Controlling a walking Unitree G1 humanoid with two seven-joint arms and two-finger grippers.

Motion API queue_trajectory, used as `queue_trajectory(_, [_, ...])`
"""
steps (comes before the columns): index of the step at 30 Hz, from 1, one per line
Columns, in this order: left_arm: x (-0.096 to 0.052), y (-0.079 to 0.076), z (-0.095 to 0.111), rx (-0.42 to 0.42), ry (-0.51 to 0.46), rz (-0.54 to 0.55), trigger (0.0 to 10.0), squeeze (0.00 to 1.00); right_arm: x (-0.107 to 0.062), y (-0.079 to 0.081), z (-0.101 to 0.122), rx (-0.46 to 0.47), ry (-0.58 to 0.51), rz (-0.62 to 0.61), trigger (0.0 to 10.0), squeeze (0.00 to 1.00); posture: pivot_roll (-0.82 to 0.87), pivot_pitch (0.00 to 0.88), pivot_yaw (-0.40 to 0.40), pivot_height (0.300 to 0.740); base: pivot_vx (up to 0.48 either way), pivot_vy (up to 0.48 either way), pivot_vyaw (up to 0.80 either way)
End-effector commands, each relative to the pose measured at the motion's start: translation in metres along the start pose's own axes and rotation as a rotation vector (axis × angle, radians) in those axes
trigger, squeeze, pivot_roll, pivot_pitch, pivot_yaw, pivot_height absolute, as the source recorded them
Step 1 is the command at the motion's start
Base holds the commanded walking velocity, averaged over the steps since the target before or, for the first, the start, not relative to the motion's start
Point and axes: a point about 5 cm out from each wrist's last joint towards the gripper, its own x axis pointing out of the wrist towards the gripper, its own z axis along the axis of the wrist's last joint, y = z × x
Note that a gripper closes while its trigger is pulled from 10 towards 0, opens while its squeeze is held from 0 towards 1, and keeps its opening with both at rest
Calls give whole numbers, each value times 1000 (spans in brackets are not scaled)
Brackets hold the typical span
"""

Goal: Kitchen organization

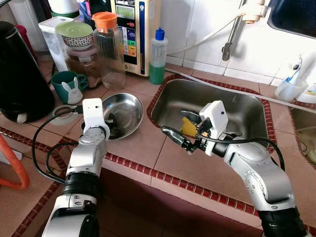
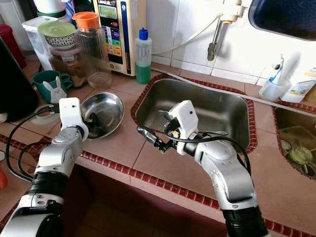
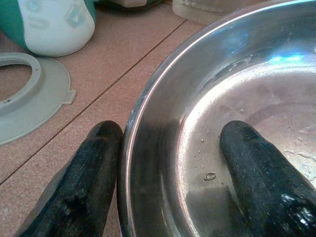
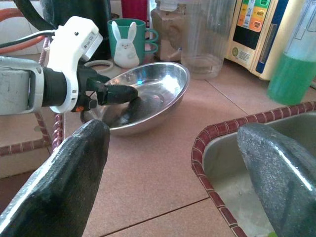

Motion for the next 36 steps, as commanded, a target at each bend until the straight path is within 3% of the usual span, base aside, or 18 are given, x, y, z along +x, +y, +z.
queue_trajectory(1, [0,1,5,15,-10,16,10000,0,0,-1,3,-27,4,0,10000,0,165,0,1,740,0,0,0])
queue_trajectory(6, [-1,2,14,67,-70,25,10000,0,1,-1,3,-29,4,0,10000,0,168,0,3,740,0,0,0])
queue_trajectory(8, [-2,2,12,21,-37,27,1373,0,1,0,3,-29,4,-1,10000,0,168,0,3,740,0,0,0])
queue_trajectory(9, [-2,2,12,2,-21,25,0,0,2,0,3,-29,4,0,10000,0,168,0,3,740,0,0,0])
queue_trajectory(17, [-2,1,16,-54,19,23,0,0,3,1,2,-35,7,4,10000,0,169,0,4,740,0,0,0])
queue_trajectory(18, [-2,1,15,-60,28,23,1961,0,3,1,2,-35,7,4,10000,0,169,0,4,740,0,0,0])
queue_trajectory(19, [-2,1,15,-60,28,23,1961,0,3,1,2,-35,7,4,10000,0,169,0,4,740,0,0,0])
queue_trajectory(20, [-2,1,14,-62,38,24,4667,0,3,1,2,-36,8,4,10000,0,169,0,4,740,0,0,0])
queue_trajectory(21, [-3,1,12,-74,50,22,10000,0,3,1,2,-36,8,4,10000,0,169,0,5,740,0,0,0])
queue_trajectory(25, [-3,1,8,-106,90,17,10000,0,3,1,1,-37,11,4,10000,0,171,0,3,740,0,0,0])
queue_trajectory(26, [-4,1,6,-118,103,17,8314,0,4,2,1,-37,12,5,10000,0,169,0,4,740,0,0,0])
queue_trajectory(27, [-4,1,5,-129,112,17,4549,0,4,2,1,-38,12,5,10000,0,168,0,4,740,0,0,0])
queue_trajectory(28, [-4,0,4,-140,121,16,3843,0,4,2,1,-39,12,5,10000,0,167,0,4,740,0,0,0])
queue_trajectory(29, [-4,0,4,-153,129,15,2157,0,4,2,1,-39,12,5,10000,0,167,0,4,740,0,0,0])
queue_trajectory(31, [-4,-1,4,-165,134,13,0,0,4,2,1,-40,12,4,10000,0,169,0,3,740,0,0,0])
queue_trajectory(36, [-5,0,4,-182,140,16,0,0,4,2,1,-40,13,4,10000,0,170,0,4,740,0,0,0])
